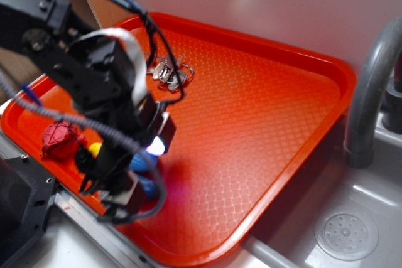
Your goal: Grab the plastic pickle.
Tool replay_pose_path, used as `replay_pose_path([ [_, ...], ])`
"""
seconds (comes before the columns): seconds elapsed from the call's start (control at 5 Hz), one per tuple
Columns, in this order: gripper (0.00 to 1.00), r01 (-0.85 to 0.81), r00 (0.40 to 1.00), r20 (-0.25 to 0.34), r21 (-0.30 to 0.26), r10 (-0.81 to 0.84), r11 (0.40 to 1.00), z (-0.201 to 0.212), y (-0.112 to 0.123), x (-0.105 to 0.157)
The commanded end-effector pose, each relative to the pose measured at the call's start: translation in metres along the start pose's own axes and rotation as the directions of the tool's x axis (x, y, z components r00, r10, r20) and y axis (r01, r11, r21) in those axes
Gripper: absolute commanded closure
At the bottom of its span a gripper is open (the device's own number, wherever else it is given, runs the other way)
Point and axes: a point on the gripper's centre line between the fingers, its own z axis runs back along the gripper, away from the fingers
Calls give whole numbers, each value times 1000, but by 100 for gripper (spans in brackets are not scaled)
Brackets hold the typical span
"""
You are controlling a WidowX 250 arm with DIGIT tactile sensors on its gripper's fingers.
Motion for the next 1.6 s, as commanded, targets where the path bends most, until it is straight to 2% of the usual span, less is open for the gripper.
replay_pose_path([
  [0.0, 0, -4, 999, -43, -54, 2, 999, -21, -3, -22],
  [0.4, 0, -75, 992, -108, -64, 68, 995, -32, 14, -41],
  [0.8, 0, -112, 984, -142, -42, 105, 993, -29, 23, -45],
  [1.0, 0, -190, 962, -206, -21, 182, 982, -28, 14, -45],
  [1.2, 0, -375, 904, -231, -25, 359, 927, -16, -4, -48],
  [1.4, 0, -463, 862, -242, -14, 447, 886, -5, -9, -54],
])
